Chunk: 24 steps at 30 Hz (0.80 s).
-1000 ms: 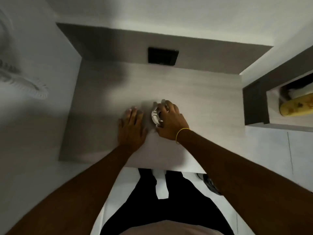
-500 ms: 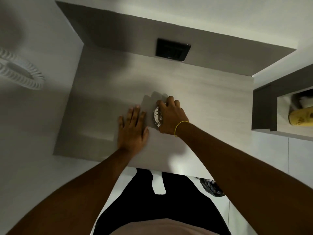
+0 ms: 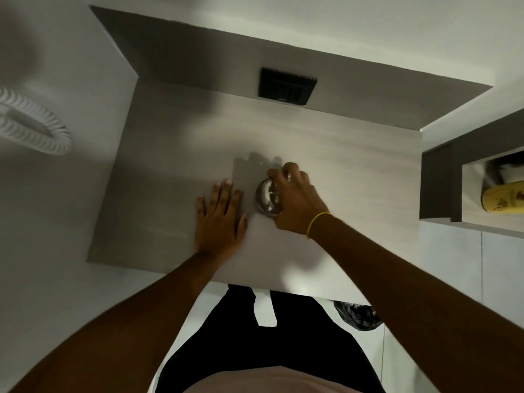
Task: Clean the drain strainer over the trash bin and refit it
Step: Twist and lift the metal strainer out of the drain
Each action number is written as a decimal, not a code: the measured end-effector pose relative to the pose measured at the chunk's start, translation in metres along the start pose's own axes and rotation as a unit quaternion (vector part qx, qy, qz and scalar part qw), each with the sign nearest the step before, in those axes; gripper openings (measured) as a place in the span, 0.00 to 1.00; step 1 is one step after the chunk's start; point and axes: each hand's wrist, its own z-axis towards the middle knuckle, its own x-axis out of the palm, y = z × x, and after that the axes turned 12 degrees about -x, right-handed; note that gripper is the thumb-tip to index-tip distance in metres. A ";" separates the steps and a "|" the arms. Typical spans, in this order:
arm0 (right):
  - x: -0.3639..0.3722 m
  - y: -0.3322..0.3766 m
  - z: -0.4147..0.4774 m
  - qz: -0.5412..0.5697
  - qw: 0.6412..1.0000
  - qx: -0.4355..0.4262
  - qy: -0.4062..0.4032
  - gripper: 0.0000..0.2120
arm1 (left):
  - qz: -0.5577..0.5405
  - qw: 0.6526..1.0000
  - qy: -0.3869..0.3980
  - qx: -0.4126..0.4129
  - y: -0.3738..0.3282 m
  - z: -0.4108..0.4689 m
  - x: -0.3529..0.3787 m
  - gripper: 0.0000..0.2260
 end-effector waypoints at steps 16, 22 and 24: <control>0.010 -0.076 -0.058 0.025 0.994 0.102 -0.032 0.55 | 0.002 0.999 -0.039 0.009 0.000 -0.001 0.002 0.29; 0.022 -0.082 -0.065 0.019 0.994 0.093 -0.063 0.53 | 0.002 0.999 -0.040 0.009 -0.002 -0.002 -0.001 0.30; 0.025 -0.082 -0.067 0.013 0.993 0.091 -0.068 0.52 | 0.004 0.999 -0.041 0.009 -0.001 -0.002 -0.002 0.29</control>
